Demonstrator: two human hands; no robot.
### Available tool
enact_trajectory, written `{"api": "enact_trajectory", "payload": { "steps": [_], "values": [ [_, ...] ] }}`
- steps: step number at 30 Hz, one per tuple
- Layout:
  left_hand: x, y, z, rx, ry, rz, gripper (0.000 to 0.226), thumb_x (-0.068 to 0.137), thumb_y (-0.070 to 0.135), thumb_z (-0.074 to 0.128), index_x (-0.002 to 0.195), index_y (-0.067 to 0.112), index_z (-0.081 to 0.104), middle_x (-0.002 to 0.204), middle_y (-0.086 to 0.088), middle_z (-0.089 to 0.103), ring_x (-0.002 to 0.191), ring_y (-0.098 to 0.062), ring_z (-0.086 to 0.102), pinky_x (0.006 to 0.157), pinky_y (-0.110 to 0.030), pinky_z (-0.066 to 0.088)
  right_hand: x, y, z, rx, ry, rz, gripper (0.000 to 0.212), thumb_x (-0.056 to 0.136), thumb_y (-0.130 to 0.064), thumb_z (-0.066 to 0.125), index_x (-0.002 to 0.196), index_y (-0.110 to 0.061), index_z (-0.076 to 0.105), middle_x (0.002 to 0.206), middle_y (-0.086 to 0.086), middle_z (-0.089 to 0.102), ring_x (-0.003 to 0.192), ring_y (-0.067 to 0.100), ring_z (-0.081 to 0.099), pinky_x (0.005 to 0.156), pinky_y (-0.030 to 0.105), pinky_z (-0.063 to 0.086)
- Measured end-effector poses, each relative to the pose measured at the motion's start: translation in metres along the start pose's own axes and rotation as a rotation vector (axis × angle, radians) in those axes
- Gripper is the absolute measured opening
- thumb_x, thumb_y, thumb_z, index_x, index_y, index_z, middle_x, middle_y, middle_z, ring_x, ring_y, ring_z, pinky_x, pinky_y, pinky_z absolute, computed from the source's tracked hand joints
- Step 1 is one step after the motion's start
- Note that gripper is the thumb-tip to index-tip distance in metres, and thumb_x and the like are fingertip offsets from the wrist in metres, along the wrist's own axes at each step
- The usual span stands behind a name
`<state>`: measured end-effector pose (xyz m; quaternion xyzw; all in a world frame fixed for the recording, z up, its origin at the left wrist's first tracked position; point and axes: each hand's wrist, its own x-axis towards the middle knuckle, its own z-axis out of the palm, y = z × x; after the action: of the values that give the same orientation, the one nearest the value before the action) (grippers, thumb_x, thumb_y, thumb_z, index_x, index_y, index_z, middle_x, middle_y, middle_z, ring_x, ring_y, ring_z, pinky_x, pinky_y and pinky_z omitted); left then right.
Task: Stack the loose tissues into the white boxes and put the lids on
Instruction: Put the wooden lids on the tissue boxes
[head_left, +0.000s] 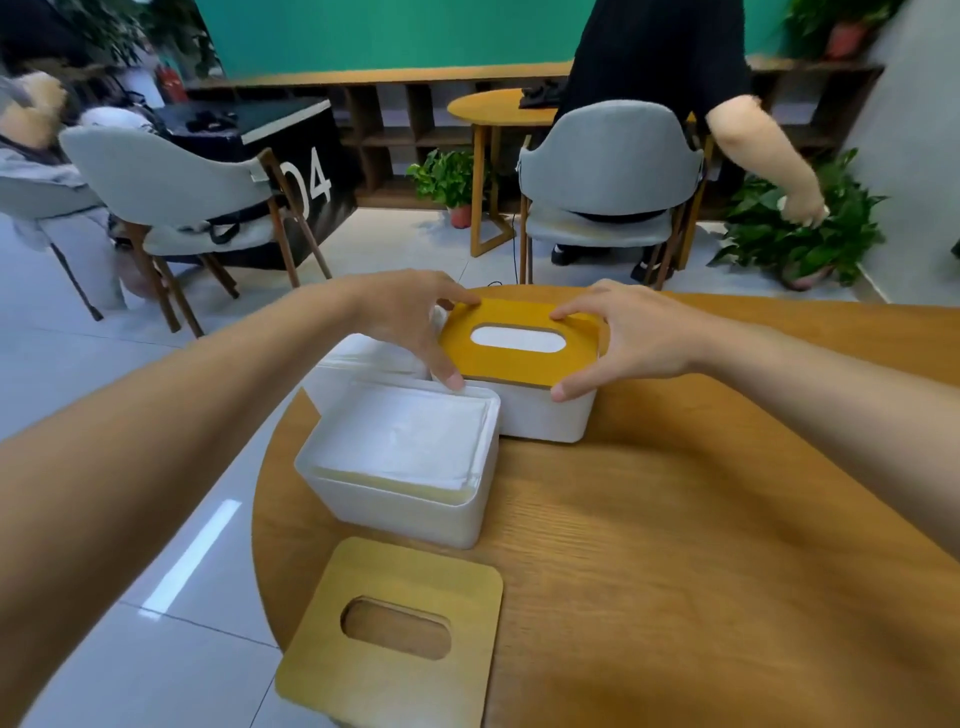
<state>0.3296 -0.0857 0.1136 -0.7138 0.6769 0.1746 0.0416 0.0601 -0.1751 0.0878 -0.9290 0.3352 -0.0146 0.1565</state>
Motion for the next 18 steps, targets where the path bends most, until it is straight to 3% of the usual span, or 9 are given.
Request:
{"api": "enact_trajectory", "payload": {
  "steps": [7, 12, 18],
  "values": [
    [0.003, -0.001, 0.001, -0.016, 0.0, 0.009, 0.122, 0.056, 0.076, 0.077, 0.162, 0.031, 0.037, 0.161, 0.009, 0.038, 0.146, -0.022, 0.04, 0.121, -0.043, 0.032, 0.003, 0.005, -0.002, 0.025, -0.054, 0.008, 0.111, 0.061, -0.08, 0.078, 0.156, -0.038, 0.04, 0.16, -0.007, 0.035, 0.145, 0.021, 0.037, 0.113, 0.039, 0.035],
    [0.002, -0.003, 0.005, 0.034, 0.048, 0.033, 0.119, 0.056, 0.076, 0.078, 0.159, 0.029, 0.043, 0.16, 0.005, 0.042, 0.143, -0.024, 0.044, 0.118, -0.042, 0.038, 0.002, 0.013, 0.001, 0.019, -0.07, -0.014, 0.114, 0.06, -0.084, 0.076, 0.158, -0.04, 0.037, 0.164, -0.009, 0.03, 0.15, 0.021, 0.034, 0.121, 0.044, 0.034],
    [-0.001, -0.004, 0.007, 0.066, 0.057, 0.043, 0.113, 0.058, 0.08, 0.07, 0.158, 0.032, 0.045, 0.164, 0.008, 0.04, 0.149, -0.023, 0.039, 0.123, -0.044, 0.031, 0.0, 0.013, 0.004, 0.013, -0.082, -0.014, 0.109, 0.064, -0.084, 0.069, 0.159, -0.044, 0.034, 0.167, -0.01, 0.026, 0.152, 0.019, 0.03, 0.122, 0.042, 0.029]
  ]
}}
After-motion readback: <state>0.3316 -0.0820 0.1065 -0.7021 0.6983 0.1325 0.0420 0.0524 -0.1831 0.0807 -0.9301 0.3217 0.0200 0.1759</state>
